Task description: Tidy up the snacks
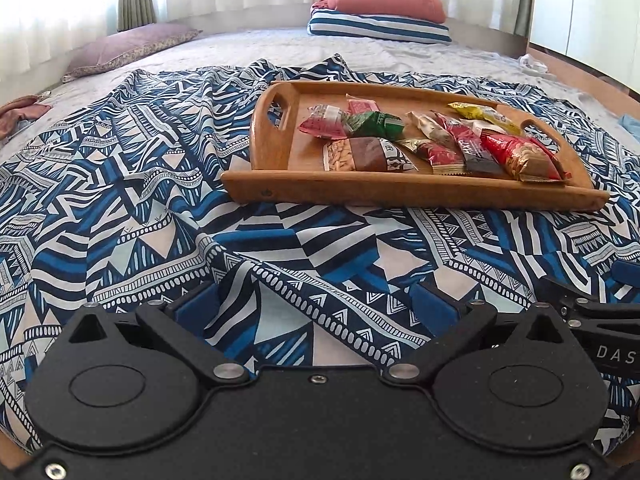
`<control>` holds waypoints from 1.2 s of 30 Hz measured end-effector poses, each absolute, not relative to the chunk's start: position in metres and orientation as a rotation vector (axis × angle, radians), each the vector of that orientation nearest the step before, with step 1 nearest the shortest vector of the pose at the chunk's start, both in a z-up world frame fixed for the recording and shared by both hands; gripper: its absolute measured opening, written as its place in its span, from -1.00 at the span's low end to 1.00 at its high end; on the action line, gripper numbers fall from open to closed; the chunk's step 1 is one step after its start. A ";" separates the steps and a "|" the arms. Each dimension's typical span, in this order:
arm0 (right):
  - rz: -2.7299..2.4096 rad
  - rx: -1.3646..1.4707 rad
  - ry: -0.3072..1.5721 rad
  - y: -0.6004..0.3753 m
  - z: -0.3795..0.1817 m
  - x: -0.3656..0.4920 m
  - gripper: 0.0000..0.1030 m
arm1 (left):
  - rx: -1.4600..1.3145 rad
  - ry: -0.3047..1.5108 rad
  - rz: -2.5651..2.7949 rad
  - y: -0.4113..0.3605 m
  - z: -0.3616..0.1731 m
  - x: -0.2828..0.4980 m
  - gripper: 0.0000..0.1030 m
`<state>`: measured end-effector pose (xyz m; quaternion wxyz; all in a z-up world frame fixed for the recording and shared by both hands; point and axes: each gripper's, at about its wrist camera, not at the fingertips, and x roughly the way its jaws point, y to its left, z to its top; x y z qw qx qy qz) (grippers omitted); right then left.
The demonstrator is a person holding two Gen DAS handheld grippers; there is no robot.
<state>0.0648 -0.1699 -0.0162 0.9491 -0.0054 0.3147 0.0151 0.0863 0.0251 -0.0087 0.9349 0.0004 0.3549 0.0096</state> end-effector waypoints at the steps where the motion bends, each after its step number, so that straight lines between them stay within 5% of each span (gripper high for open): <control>1: 0.028 -0.017 0.639 -0.169 -0.017 0.065 1.00 | -0.002 0.724 0.019 0.025 -0.009 0.087 1.00; 36: 0.032 -0.041 0.633 -0.166 -0.023 0.068 1.00 | -0.017 0.730 0.024 0.026 -0.013 0.092 1.00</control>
